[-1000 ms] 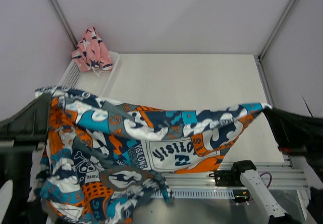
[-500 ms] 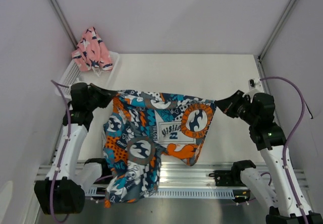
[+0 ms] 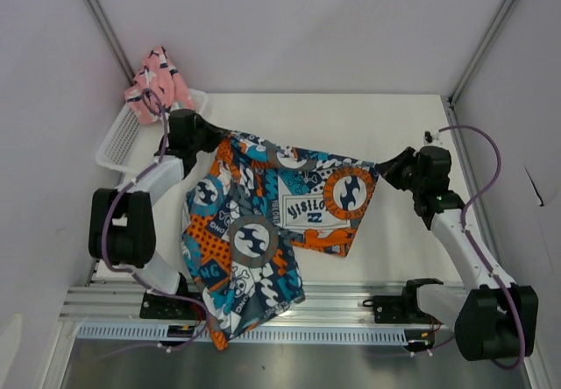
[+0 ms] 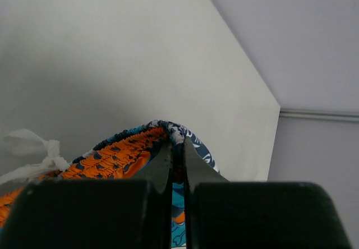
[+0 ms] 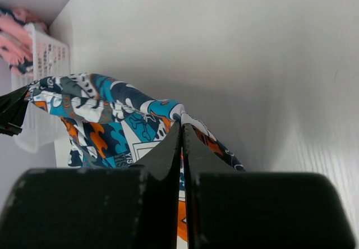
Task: Fold and stack the shorts
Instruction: Flatten the shorts out
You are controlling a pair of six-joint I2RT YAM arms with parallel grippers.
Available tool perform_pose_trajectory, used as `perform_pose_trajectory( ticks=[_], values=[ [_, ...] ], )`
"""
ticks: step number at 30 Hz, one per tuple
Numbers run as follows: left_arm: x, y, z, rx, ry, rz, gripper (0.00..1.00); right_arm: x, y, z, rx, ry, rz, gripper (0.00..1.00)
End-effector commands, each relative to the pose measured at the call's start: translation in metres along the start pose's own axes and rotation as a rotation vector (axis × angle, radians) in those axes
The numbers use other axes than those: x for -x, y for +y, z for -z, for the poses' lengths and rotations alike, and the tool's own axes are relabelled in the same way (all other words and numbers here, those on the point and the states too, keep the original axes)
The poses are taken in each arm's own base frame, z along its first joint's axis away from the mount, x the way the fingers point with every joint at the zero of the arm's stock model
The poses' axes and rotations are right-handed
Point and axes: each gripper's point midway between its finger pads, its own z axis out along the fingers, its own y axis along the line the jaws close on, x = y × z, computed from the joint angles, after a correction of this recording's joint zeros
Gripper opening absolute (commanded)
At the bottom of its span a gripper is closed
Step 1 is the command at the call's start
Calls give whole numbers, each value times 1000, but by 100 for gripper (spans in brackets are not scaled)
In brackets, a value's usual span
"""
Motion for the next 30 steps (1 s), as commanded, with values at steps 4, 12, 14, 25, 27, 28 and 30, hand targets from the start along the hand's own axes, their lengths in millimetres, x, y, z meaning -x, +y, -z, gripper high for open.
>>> perform_pose_trajectory(
  ticks=[4, 12, 14, 25, 27, 28, 30],
  values=[
    [35, -46, -62, -149, -75, -18, 0, 53, -1, -44, 23, -130, -30, 0],
    [47, -67, -133, -228, -63, -35, 9, 94, -48, -128, -15, -146, -151, 0],
    [54, -78, -146, -256, -73, -49, 37, 105, -55, -142, -25, -164, -166, 0],
    [98, -131, -106, -225, -155, -184, 99, 151, -74, -148, -196, -224, -122, 88],
    [93, -125, -93, -202, -144, -209, 99, 152, -63, -143, -148, -222, -83, 82],
    [94, -131, -77, -210, -148, -218, 99, 142, -53, -142, -89, -179, -61, 73],
    [81, -117, -66, -176, -107, -232, 99, 135, -34, -146, -2, -144, -30, 64]
  ],
)
